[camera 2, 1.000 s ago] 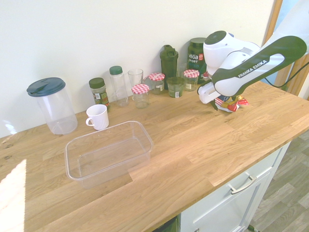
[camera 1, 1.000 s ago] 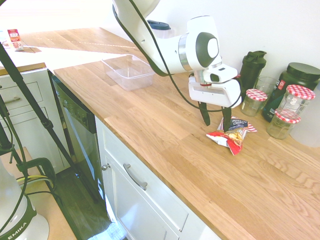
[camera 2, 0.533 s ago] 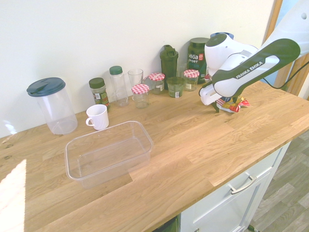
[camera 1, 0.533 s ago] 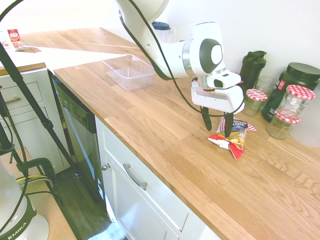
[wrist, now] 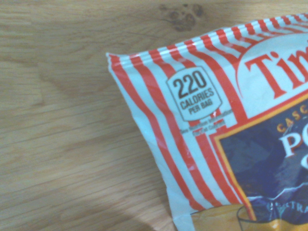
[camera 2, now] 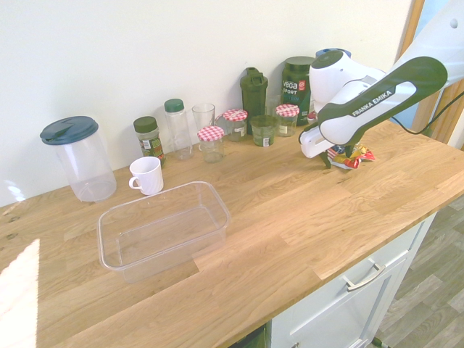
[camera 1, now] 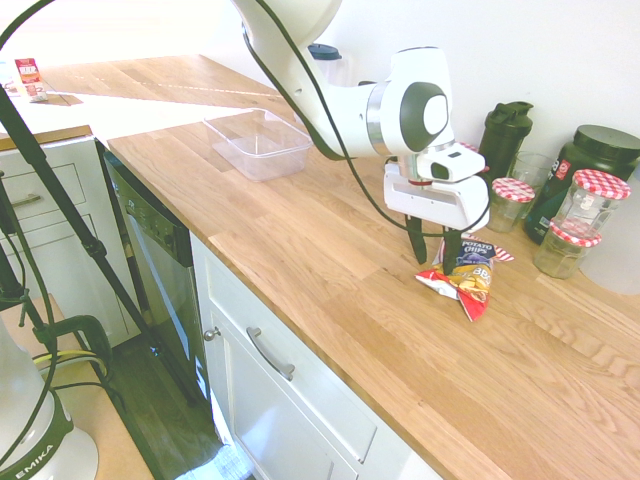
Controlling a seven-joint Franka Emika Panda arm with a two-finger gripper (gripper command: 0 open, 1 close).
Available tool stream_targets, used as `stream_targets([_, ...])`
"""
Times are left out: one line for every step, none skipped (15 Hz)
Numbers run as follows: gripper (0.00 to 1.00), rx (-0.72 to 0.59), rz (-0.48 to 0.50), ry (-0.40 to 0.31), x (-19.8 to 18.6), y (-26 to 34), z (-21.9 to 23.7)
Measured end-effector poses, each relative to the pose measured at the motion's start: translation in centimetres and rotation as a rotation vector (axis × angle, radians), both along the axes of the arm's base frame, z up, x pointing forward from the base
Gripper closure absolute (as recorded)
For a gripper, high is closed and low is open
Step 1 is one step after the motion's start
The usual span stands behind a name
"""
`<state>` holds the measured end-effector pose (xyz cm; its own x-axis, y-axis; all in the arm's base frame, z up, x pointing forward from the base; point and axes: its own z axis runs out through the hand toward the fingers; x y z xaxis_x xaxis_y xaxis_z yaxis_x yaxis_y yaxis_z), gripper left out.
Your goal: Put the chip bag into the container
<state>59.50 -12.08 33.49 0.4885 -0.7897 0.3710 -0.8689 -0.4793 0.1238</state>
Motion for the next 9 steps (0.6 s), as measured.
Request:
stream_targets([1.00,0.000,-0.002,0.000,0.0,-0.3,-0.1])
stream_targets([1.00,-0.001,-0.004,0.001,-0.1,-0.5,-0.1])
stream_targets([1.00,-0.001,-0.005,0.002,-0.1,-0.7,-0.1])
stream_targets([1.00,-0.002,-0.004,0.002,-0.1,-0.9,-0.1])
stream_targets([1.00,-0.001,-0.002,-0.002,-0.1,-1.0,-0.1])
stream_targets([1.00,0.001,0.000,-0.006,-0.1,-1.0,0.1])
stream_targets([1.00,0.007,0.003,-0.012,-0.1,-1.0,0.4])
stream_targets([1.00,0.013,0.009,-0.020,0.0,-0.7,0.8])
stream_targets([1.00,0.017,0.018,-0.035,0.1,-0.1,1.8])
